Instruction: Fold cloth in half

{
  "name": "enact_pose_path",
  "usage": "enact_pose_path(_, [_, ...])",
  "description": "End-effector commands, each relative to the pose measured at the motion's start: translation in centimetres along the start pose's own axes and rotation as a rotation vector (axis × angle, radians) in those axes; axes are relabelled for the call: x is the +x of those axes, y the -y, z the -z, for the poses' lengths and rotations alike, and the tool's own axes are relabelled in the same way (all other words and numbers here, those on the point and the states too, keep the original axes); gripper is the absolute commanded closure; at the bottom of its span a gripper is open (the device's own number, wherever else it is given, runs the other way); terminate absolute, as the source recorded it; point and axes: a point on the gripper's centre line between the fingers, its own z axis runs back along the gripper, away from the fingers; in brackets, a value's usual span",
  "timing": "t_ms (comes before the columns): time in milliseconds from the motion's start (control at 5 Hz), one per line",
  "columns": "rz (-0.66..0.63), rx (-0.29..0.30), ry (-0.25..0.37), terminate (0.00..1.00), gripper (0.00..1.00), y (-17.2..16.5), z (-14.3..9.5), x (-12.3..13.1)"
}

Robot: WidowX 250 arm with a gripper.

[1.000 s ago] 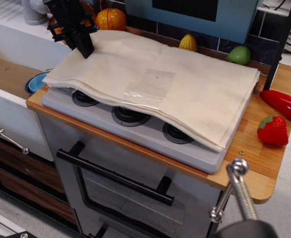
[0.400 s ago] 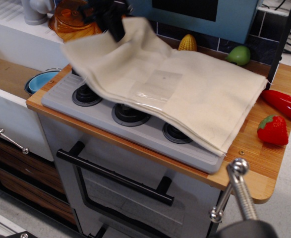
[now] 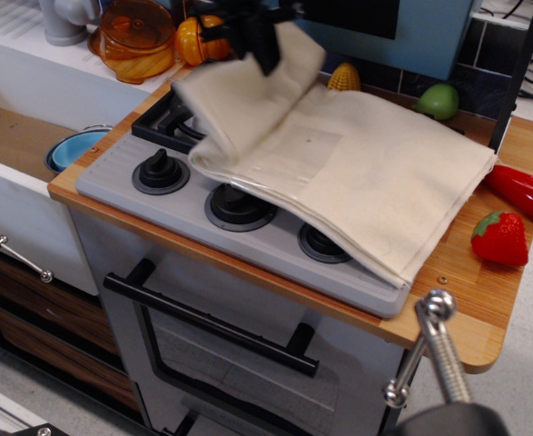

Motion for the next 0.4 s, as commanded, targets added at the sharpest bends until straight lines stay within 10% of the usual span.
enact_pose_path(0, [0.069, -0.036, 0.112, 0.0, 1.0, 8.4, -4.9, -1.9])
enact_pose_path(200, [0.095, -0.046, 0.099, 1.0, 1.0, 11.9, -3.6, -2.8])
